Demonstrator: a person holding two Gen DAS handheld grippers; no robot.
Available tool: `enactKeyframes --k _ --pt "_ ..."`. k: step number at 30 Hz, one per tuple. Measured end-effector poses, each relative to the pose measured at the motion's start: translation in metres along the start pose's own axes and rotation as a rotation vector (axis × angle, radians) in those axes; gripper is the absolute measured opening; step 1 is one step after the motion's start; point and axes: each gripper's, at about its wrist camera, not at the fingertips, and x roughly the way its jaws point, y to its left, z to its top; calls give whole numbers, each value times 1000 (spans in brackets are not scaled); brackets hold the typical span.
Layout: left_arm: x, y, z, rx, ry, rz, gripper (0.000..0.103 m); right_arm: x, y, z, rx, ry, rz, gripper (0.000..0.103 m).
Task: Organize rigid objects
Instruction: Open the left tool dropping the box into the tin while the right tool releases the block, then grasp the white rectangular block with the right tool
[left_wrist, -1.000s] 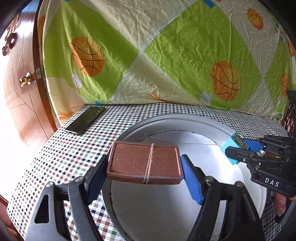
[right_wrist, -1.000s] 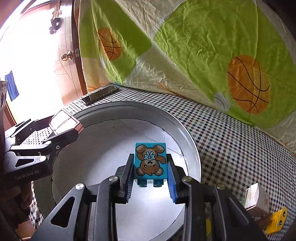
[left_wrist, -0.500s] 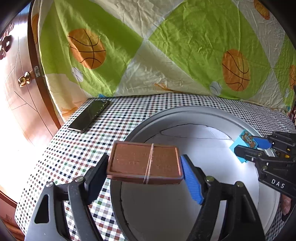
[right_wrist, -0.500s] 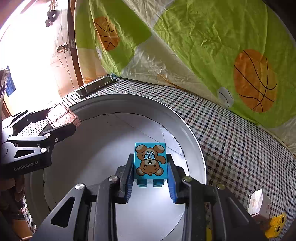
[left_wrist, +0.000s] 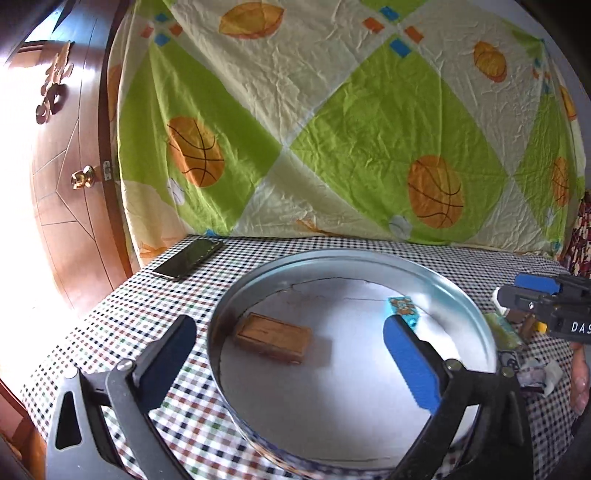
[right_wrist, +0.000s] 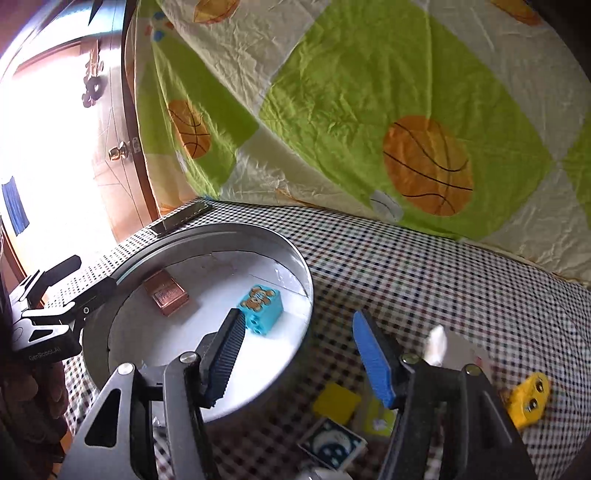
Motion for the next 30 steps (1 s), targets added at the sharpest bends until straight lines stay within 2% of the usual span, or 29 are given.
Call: enactKeyframes --k 6,9,14,24,28,30 --pt "-32 -43 -28 25 -42 -66 103 -59 -54 -53 102 -25 -147 63" --pt "-41 -60 -38 26 -47 -110 103 -72 -69 -76 123 -14 -183 63" --pt "-42 -92 -47 75 -25 -141 103 -70 -75 -97 132 37 -170 63" --pt "-42 -133 -52 136 -12 -181 103 -50 -78 -101 138 110 -157 63" --pt "-36 -143 -54 152 15 -188 103 -40 -75 -104 121 180 -146 64" --pt "-36 -147 -55 164 20 -191 103 -38 -75 -104 121 187 -150 64"
